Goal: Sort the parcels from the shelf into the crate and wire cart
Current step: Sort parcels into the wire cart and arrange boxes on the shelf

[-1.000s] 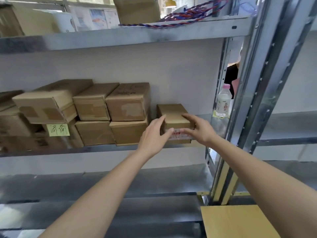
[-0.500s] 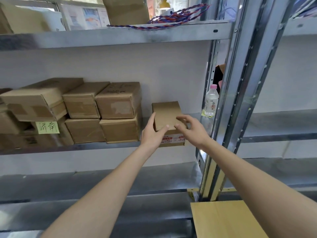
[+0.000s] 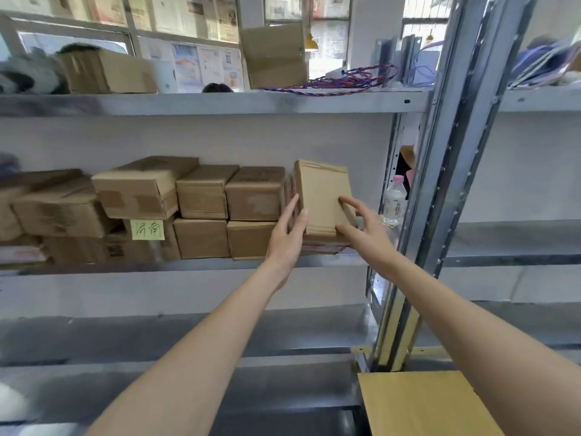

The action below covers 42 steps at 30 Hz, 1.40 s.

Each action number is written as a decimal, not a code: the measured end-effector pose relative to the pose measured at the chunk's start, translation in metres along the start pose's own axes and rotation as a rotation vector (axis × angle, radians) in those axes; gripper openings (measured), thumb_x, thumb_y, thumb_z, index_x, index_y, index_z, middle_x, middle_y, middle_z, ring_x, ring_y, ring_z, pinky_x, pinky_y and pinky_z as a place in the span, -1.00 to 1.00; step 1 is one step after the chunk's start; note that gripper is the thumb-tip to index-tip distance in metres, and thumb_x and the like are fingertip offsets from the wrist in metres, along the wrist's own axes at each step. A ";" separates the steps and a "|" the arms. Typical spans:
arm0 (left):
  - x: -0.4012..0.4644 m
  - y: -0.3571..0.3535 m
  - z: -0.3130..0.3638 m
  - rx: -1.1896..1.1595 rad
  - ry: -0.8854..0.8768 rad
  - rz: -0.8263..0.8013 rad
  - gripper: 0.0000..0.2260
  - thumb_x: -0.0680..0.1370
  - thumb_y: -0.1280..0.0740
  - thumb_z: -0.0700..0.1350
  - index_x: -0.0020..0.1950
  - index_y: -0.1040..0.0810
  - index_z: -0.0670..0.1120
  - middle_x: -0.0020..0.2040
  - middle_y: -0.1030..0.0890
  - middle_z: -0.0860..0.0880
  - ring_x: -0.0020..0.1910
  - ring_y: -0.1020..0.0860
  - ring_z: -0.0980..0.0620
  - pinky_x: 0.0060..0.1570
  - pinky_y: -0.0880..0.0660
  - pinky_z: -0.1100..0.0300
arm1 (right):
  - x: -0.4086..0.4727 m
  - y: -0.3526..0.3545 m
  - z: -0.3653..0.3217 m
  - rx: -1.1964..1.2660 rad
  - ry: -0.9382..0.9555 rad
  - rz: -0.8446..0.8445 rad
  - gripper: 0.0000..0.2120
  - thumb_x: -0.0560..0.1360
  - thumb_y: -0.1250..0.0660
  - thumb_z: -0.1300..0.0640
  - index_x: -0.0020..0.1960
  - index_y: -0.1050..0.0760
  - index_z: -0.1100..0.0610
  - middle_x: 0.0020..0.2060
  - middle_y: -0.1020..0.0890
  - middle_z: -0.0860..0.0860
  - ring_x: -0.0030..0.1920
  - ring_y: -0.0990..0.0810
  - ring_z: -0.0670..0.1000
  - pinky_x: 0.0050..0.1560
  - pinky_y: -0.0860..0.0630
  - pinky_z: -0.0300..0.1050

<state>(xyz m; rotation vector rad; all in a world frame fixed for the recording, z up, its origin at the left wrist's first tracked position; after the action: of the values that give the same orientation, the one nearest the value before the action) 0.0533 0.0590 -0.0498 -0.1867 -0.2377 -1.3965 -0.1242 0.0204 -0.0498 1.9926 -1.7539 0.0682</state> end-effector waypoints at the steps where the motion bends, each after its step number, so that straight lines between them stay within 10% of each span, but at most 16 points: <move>1: -0.006 0.012 0.006 -0.004 -0.023 0.015 -0.55 0.66 -0.30 0.08 0.56 -0.35 0.16 0.51 -0.37 0.16 0.49 -0.32 0.16 0.43 -0.31 0.20 | -0.004 -0.009 -0.011 -0.004 0.004 -0.005 -0.50 0.61 -0.35 0.13 0.48 -0.36 -0.19 0.30 -0.33 -0.05 0.28 -0.46 -0.01 0.16 -0.61 -0.08; 9: -0.062 0.155 0.020 0.043 0.054 0.270 0.20 0.05 -0.61 0.45 0.59 -0.14 0.24 0.54 -0.29 0.00 0.49 -0.34 -0.02 0.40 -0.43 -0.15 | -0.035 -0.127 -0.097 -0.051 0.083 -0.196 -0.48 0.61 -0.27 -0.11 0.54 -0.27 -0.32 0.46 -0.36 -0.01 0.41 -0.42 0.04 0.40 -0.46 0.18; 17: -0.136 0.304 0.061 0.012 -0.020 0.409 -0.35 0.49 -0.40 0.33 0.51 -0.41 0.11 0.41 -0.46 0.06 0.35 -0.48 0.07 0.29 -0.52 0.03 | -0.083 -0.263 -0.186 0.093 0.061 -0.384 -0.39 0.61 -0.26 -0.22 0.60 -0.25 -0.06 0.36 -0.35 -0.06 0.29 -0.44 -0.07 -0.11 -0.50 -0.37; 22: -0.195 0.392 0.089 -0.023 -0.046 0.523 -0.64 0.70 -0.21 0.05 0.49 -0.46 0.06 0.34 -0.56 0.08 0.32 -0.53 0.07 0.33 -0.50 -0.02 | -0.118 -0.340 -0.235 0.171 0.156 -0.478 -0.42 0.59 -0.33 -0.18 0.56 -0.32 -0.11 0.30 -0.58 -0.14 0.28 -0.58 -0.10 0.22 -0.60 -0.09; 28: -0.274 0.479 0.120 0.080 -0.047 0.657 -0.76 0.71 -0.17 0.09 0.33 -0.51 0.16 0.11 -0.59 0.25 0.07 -0.57 0.25 -0.13 -0.50 0.40 | -0.166 -0.429 -0.300 0.285 0.208 -0.570 -0.56 0.66 -0.27 0.01 0.52 -0.33 -0.09 0.19 -0.61 -0.11 0.17 -0.62 -0.10 -0.01 -0.63 -0.19; 35: -0.352 0.568 0.140 0.138 -0.036 0.793 -0.37 0.44 -0.37 0.31 0.50 -0.39 0.24 0.41 -0.48 0.11 0.38 -0.46 0.02 0.34 -0.49 -0.09 | -0.207 -0.527 -0.348 0.398 0.224 -0.686 -0.72 0.70 -0.20 0.05 0.39 -0.40 -0.16 0.13 -0.64 -0.13 0.00 -0.68 -0.23 -0.21 -0.61 -0.31; 42: -0.409 0.660 0.142 0.143 -0.077 0.940 -0.30 0.29 -0.62 0.23 0.38 -0.44 0.36 0.29 -0.54 0.18 0.34 -0.50 0.04 0.29 -0.54 -0.12 | -0.235 -0.627 -0.389 0.376 0.312 -0.755 -0.69 0.68 -0.25 0.08 0.39 -0.46 -0.15 0.21 -0.60 0.00 0.14 -0.62 -0.08 -0.12 -0.62 -0.22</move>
<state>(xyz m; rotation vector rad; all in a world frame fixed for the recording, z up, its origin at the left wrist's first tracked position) 0.6321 0.5943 -0.0186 -0.1968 -0.2640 -0.4383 0.5331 0.4245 0.0128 2.6129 -0.7614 0.4519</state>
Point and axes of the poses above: each hand's wrist, its own x-axis towards the middle knuckle, its own y-axis out of the back of the hand, z = x × y, the point moved 8 cm from there along x, towards the middle knuckle
